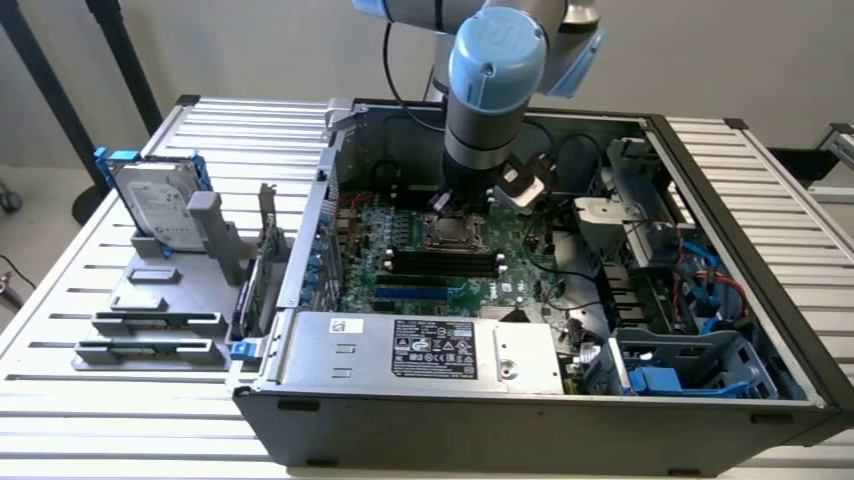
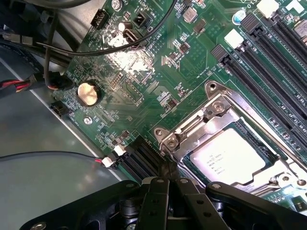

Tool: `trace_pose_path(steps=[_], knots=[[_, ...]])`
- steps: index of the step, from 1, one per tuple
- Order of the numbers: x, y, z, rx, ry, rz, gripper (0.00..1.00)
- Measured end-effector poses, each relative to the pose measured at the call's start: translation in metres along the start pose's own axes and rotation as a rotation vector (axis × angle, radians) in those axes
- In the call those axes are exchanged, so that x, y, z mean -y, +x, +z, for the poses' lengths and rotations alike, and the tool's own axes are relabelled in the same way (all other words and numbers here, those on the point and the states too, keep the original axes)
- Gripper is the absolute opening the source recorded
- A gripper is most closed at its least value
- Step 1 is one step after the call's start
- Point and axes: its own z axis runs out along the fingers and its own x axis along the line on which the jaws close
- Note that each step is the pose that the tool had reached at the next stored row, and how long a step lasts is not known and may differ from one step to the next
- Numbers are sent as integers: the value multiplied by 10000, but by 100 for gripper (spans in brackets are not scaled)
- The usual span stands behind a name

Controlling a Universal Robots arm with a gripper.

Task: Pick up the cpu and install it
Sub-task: 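Install the first cpu locking lever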

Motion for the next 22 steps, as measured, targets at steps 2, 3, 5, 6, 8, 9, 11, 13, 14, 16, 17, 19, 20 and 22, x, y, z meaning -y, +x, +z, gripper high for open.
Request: trace_pose_path(steps=[2,3,5,6,8,9,11,13,14,16,17,19,20,22], knots=[[-1,1,-4,15,22,11,11],[-2,2,-8,22,32,16,11],[-5,5,-14,34,49,25,11],[-8,7,-15,35,57,28,11],[-17,10,-16,27,71,31,11],[-23,12,-17,22,79,31,11],[-33,11,-20,12,93,33,11],[-44,4,-25,14,103,36,11],[-50,-2,-31,25,102,41,11],[-60,-10,-34,21,122,45,11],[-64,-13,-36,24,127,47,11],[-69,-17,-41,30,131,52,11],[-69,-17,-42,24,139,55,11],[-71,-18,-42,-3,169,55,11]])
